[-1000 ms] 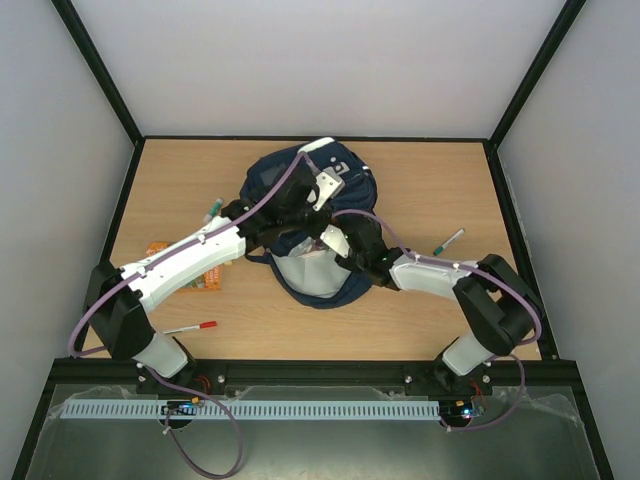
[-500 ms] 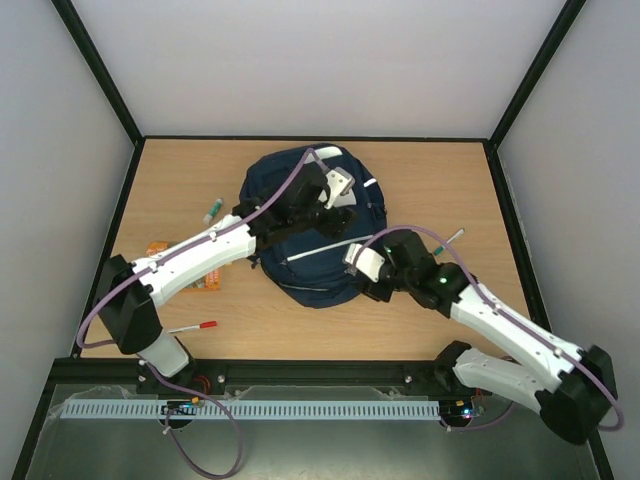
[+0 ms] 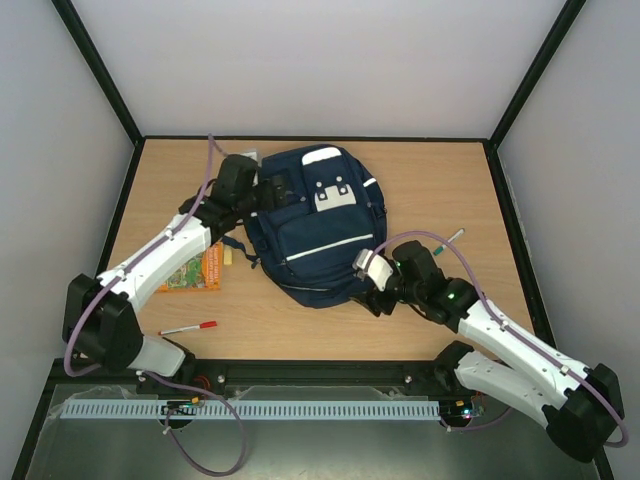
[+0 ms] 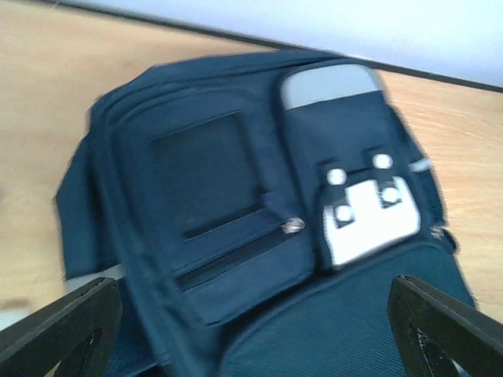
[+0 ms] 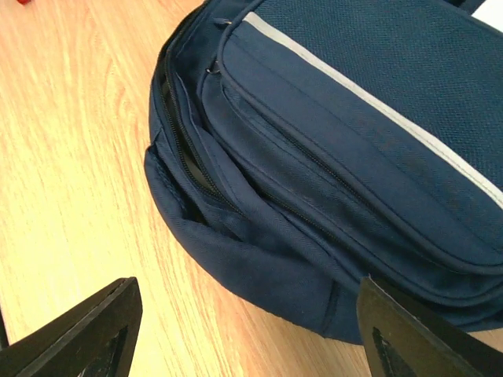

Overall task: Pack the student bag
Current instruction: Adjust the student bag at the center of the board.

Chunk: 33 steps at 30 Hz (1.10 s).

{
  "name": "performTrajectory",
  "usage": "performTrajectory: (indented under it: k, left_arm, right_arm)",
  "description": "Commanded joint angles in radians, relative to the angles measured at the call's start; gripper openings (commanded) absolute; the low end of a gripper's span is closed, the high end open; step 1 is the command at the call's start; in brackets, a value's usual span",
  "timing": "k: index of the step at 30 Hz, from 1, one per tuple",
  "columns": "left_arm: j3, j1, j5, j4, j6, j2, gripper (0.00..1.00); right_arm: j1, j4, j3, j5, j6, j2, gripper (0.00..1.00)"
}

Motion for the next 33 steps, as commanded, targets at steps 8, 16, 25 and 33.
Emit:
performTrajectory:
  k: [8,16,25,33]
  left_arm:
    - [-0.199,0.222,0.128,0.201,-0.231,0.115,0.97]
    - [-0.157,0.213,0.197,0.245,-0.241,0.309,0.94]
    - [-0.036,0.15,0.242,0.264,-0.183,0.461,0.92]
    - [0.181,0.099,0.312,0.206,-0.146,0.63,0.9]
  right_arm:
    - [-0.027,0.063,-0.021,0.075,0.01,-0.076,0.76]
    - [-0.036,0.059,-0.024,0.072,0.002,-0.077,0.77]
    - [-0.041,0.057,-0.028,0.072,-0.005,-0.079,0.77]
    - [-0.045,0.055,-0.028,0.072,-0.007,-0.067,0.77]
